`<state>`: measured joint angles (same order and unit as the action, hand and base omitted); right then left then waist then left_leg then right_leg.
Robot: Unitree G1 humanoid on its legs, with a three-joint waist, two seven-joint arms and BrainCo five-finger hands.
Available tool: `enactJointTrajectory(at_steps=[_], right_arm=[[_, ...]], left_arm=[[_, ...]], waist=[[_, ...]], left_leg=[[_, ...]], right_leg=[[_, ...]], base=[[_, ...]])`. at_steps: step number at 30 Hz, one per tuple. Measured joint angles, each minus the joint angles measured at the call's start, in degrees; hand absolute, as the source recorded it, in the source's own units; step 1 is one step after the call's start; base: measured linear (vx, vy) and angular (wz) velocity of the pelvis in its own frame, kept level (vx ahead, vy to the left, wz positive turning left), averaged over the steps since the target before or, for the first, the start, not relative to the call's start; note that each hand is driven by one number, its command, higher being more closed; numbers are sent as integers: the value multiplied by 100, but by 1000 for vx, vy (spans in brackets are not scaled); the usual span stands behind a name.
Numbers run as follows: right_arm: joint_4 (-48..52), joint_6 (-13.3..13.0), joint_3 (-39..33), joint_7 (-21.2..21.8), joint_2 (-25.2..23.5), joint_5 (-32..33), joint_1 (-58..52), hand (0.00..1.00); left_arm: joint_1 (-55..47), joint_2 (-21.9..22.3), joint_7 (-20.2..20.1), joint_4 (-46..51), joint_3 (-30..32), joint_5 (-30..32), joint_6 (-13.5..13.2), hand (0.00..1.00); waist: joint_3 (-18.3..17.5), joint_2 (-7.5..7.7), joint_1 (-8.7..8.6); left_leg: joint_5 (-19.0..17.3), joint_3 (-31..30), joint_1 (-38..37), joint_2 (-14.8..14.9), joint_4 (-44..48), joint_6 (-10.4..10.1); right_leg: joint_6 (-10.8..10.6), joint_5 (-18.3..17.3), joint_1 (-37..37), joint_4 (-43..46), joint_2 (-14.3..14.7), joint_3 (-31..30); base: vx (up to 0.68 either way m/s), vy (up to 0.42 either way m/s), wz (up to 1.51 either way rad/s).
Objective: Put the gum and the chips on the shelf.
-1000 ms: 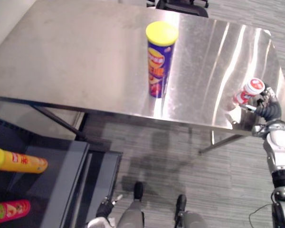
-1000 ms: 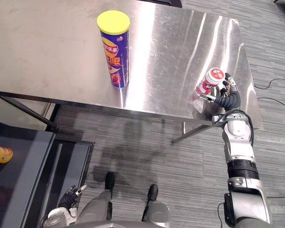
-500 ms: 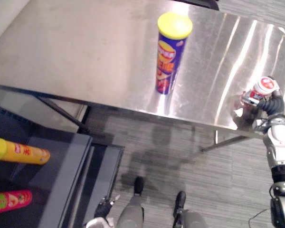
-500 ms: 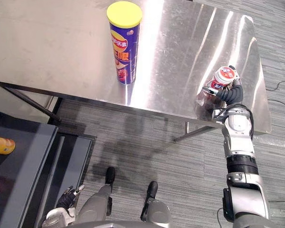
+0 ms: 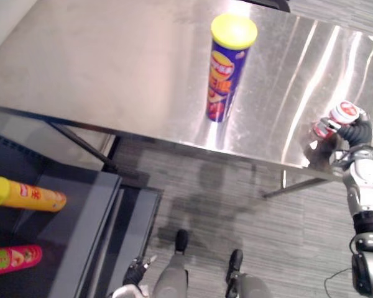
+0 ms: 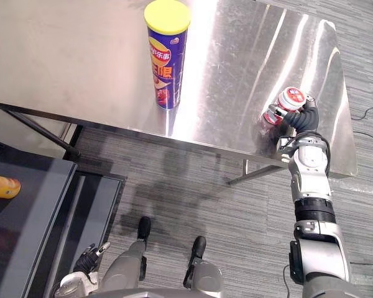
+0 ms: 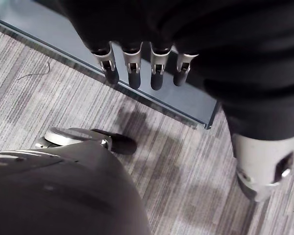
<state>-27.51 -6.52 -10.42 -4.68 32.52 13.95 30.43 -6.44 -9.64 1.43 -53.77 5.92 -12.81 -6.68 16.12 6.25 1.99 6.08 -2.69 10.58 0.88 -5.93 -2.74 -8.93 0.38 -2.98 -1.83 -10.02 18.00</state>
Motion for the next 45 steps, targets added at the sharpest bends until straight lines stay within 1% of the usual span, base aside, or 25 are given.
enactJointTrajectory(at_steps=[2, 7, 10, 16, 17, 19, 20, 21, 22, 24, 26, 27, 29, 30, 32, 35, 37, 39, 41, 43, 45], right_arm=[[5, -1, -1, -2, -14, -2, 0, 100], [26, 1, -31, -20, -15, -37, 0, 100], [249, 5, -76, -171, -16, -57, -7, 100], [1401, -28, -856, -490, -90, -269, -71, 100], [1554, -34, -922, -490, -92, -268, -101, 100], [2095, -150, -1036, -485, -93, -272, -347, 100], [2224, -162, -1053, -472, -95, -273, -429, 100], [2470, -170, -1075, -455, -107, -277, -625, 100], [2663, -171, -1105, -432, -129, -280, -797, 100], [3078, -174, -1162, -294, -379, -299, -1156, 100], [3433, -177, -1156, -125, -687, -478, -1579, 100], [3528, -177, -1142, -77, -742, -509, -1701, 100], [3877, -178, -1034, 102, -966, -524, -2186, 100], [3955, -179, -990, 150, -1010, -571, -2295, 100], [4220, -186, -869, 317, -1195, -926, -2771, 100], [4338, -188, -629, 477, -1465, -964, -3212, 100], [4544, -182, -373, 612, -1815, -974, -3650, 100], [4696, -182, -221, 704, -1995, -1187, -3884, 100], [4761, -185, -70, 773, -2105, -1214, -4114, 100], [4761, -184, 76, 809, -2249, -1428, -4385, 100], [4756, -186, 213, 887, -2264, -1720, -4518, 100]], left_arm=[[0, -23, 0, 1, 3, 1, 36, 0], [0, -28, 11, 5, 7, 8, 60, 0], [-2, -26, 32, 4, 12, 20, 67, 0], [-19, 4, 53, 2, 92, 61, 141, 0], [-19, 20, 52, 1, 128, 62, 159, 0], [-33, 39, 52, -2, 193, 64, 188, 0], [-33, 43, 52, -3, 203, 69, 190, 0], [-39, 66, 50, -55, 247, 125, 196, 0], [-48, 73, 47, -89, 248, 220, 199, 0], [-124, 88, 44, -108, 257, 286, 224, 0], [-264, 104, 24, -118, 256, 293, 227, 0], [-290, 107, 17, -120, 256, 296, 227, 0], [-365, 123, -6, -269, 254, 408, 229, 0], [-389, 126, -7, -289, 250, 441, 231, 0], [-443, 138, -10, -331, 248, 467, 227, 0], [-517, 131, -13, -340, 246, 472, 227, 0], [-528, 123, -19, -359, 231, 513, 228, 0], [-528, 117, -39, -416, 231, 513, 227, 0], [-562, 112, -49, -489, 230, 520, 229, 0], [-629, 84, -53, -499, 227, 520, 230, 0], [-643, 77, -53, -512, 224, 522, 231, 0]], waist=[[19, 37, -4], [22, 44, -6], [22, 44, -18], [12, 31, -27], [10, 26, -25], [-4, 19, -29], [-20, 14, -33], [-93, -7, -40], [-159, -27, -45], [-285, -51, -71], [-522, -70, -122], [-533, -76, -140], [-719, -135, -189], [-774, -150, -200], [-925, -172, -210], [-1016, -148, -208], [-1084, -136, -199], [-1102, -135, -205], [-1123, -111, -206], [-1162, -58, -208], [-1173, -71, -215]], left_leg=[[-2, 0, -1, 4, 0, -3], [19, -11, -7, 7, 1, 27], [38, -4, -31, 7, 2, 37], [40, -5, -247, 23, 3, 41], [40, -3, -264, 32, 3, 41], [39, -4, -343, 69, 2, 39], [37, 0, -360, 73, 1, 38], [34, 12, -377, 78, 1, 35], [34, 14, -387, 80, 1, 34], [25, 31, -486, 90, 1, 24], [14, 46, -547, 104, 1, 4], [2, 50, -605, 108, 1, -14], [-8, 64, -691, 143, 0, -40], [-8, 69, -697, 155, 0, -41], [4, 67, -719, 198, -1, -57], [15, 65, -781, 249, -1, -76], [29, 51, -789, 268, 0, -95], [34, 48, -788, 268, 0, -98], [34, 51, -798, 263, 0, -98], [33, 53, -796, 264, 0, -99], [27, 55, -799, 255, 1, -101]], right_leg=[[1, 1, 0, 0, 3, 0], [15, 12, 10, 0, 6, 15], [14, 13, 27, 3, 4, 14], [16, 15, 219, 37, 3, 21], [17, 15, 219, 64, 8, 18], [18, 14, 250, 130, 30, 11], [19, 13, 263, 131, 33, 7], [21, 12, 274, 131, 36, -4], [23, 10, 282, 130, 39, -13], [59, -12, 359, 129, 48, -54], [104, -45, 405, 119, 62, -80], [116, -55, 468, 108, 66, -79], [216, -130, 534, 113, 95, -55], [232, -141, 532, 110, 102, -58], [209, -188, 542, 110, 127, -57], [226, -200, 605, 100, 166, -45], [228, -202, 631, 96, 186, -20], [228, -201, 634, 100, 184, -14], [227, -200, 645, 101, 178, -16], [228, -200, 643, 100, 179, -17], [227, -201, 668, 84, 179, -3]], base=[[0, 0, 0], [0, 0, 0], [0, 0, 0], [0, 0, 0], [-40, 7, -4], [-44, 1, -7], [-42, -1, -7], [-40, 1, -4], [-39, 1, -6], [-31, -5, -10], [-31, -18, -9], [-31, -26, -2], [-62, -27, -3], [-62, -20, -6], [-62, -19, -1], [-27, -17, 3], [-25, -27, 5], [0, 0, 0], [0, 0, 0], [0, 0, 0], [0, 0, 0]])
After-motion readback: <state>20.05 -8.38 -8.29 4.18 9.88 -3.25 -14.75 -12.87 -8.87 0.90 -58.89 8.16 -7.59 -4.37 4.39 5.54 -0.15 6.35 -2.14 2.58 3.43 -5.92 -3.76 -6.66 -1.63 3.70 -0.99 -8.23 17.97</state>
